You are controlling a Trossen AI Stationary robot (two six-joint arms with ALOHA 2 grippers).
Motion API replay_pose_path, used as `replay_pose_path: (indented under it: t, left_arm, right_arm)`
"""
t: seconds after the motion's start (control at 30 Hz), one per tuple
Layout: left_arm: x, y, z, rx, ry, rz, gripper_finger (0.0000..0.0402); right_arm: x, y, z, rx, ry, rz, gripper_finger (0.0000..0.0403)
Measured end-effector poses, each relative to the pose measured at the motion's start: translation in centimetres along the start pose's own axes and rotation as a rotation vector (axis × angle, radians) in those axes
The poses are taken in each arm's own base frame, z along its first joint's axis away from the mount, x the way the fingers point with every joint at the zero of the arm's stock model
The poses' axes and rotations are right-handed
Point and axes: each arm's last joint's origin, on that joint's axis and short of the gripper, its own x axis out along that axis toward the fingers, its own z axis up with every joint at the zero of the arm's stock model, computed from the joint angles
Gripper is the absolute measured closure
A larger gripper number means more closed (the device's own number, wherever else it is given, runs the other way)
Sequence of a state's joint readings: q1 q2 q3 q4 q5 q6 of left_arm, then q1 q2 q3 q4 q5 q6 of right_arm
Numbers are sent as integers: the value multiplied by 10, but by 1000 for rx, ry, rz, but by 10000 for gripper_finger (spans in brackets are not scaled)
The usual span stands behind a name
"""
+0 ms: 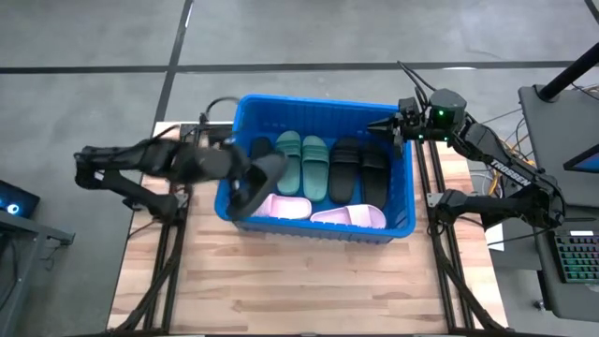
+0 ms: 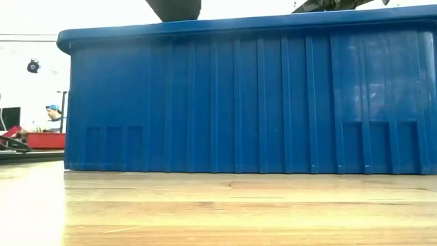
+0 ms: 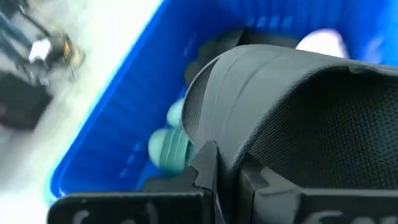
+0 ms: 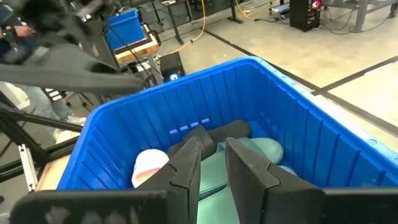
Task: Pick and place slides into bin
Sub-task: Put the black slide into the blue container
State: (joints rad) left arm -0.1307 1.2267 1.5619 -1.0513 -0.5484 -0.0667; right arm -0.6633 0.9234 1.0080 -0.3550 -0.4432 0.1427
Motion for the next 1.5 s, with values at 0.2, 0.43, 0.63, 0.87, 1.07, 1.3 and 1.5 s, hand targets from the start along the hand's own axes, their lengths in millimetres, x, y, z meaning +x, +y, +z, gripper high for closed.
replay_pose_path:
  t: [0.2, 0.43, 0.63, 0.87, 1.07, 1.3, 1.5]
  left_arm:
    - [57, 41, -5, 70, 191, 95, 401]
    - [114, 69, -11, 185, 333, 207, 402]
    - [159, 71, -17, 280, 457, 392, 402]
    - [194, 65, -32, 313, 563, 431, 402]
    - [212, 58, -63, 323, 566, 498, 402]
    - [202, 52, -93, 360, 543, 499, 402]
    - [200, 54, -103, 345, 566, 550, 402]
  right_arm:
    - [0, 0, 0, 30, 0, 0, 339]
    - [0, 0, 0, 33, 0, 0, 334]
    - [0, 0, 0, 33, 0, 0, 330]
    - [0, 0, 0, 14, 0, 0, 335]
    - [0, 0, 0, -10, 0, 0, 340]
    - [0, 0, 0, -13, 0, -1, 338]
    - [0, -1, 0, -41, -2, -11, 339]
